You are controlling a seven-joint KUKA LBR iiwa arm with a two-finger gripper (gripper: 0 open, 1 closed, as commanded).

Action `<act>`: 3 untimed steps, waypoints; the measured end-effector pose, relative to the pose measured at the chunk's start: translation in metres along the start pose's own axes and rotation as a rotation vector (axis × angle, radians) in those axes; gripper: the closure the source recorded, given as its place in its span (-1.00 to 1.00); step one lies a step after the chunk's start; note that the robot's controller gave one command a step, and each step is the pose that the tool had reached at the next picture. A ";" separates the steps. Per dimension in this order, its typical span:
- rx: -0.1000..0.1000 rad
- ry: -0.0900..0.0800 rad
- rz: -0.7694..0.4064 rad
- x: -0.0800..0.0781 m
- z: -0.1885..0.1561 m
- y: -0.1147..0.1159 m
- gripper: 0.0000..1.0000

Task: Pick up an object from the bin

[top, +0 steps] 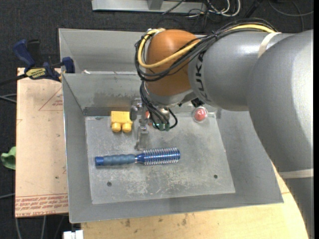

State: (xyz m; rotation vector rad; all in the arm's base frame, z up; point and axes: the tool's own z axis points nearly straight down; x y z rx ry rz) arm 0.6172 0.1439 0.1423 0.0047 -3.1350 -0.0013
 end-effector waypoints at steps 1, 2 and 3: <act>0.001 -0.001 -0.464 0.065 0.074 -0.007 -1.00; 0.000 -0.007 -0.463 0.063 0.071 -0.007 1.00; 0.002 -0.017 -0.496 0.058 -0.069 -0.012 1.00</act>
Offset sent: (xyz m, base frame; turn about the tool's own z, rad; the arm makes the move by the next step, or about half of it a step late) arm -0.0641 -0.0078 -0.0709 -0.4658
